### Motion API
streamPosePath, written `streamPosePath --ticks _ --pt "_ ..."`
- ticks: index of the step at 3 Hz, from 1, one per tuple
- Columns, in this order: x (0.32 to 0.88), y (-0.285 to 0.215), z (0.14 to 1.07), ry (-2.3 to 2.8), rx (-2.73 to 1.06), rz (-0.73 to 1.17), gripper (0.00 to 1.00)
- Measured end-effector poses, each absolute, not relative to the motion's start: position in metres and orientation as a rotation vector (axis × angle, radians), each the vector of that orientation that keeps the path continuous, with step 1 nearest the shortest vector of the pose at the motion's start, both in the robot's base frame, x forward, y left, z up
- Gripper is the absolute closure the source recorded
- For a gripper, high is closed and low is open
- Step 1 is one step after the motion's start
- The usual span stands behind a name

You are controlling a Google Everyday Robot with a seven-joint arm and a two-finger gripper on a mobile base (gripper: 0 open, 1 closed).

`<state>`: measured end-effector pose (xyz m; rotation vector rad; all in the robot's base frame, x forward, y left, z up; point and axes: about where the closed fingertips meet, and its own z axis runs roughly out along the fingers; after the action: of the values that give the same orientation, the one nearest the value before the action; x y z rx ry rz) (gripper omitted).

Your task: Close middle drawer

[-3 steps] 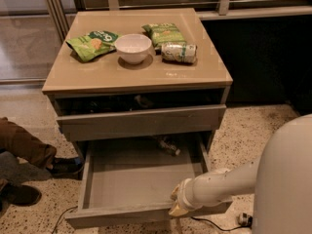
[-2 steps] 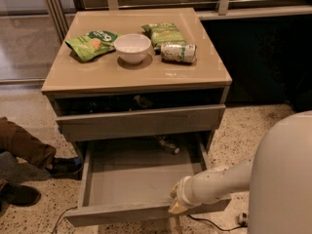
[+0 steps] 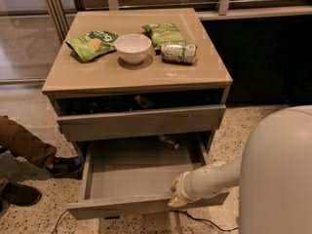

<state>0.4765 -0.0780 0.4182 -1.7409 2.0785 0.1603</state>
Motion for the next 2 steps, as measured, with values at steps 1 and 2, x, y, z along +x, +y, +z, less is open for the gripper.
streamPosePath --ticks 1,2 --pt "0.489 -0.076 0.418 2.071 -1.735 0.144 1.0" --pt "0.509 -0.075 0.413 2.066 -1.758 0.116 1.0"
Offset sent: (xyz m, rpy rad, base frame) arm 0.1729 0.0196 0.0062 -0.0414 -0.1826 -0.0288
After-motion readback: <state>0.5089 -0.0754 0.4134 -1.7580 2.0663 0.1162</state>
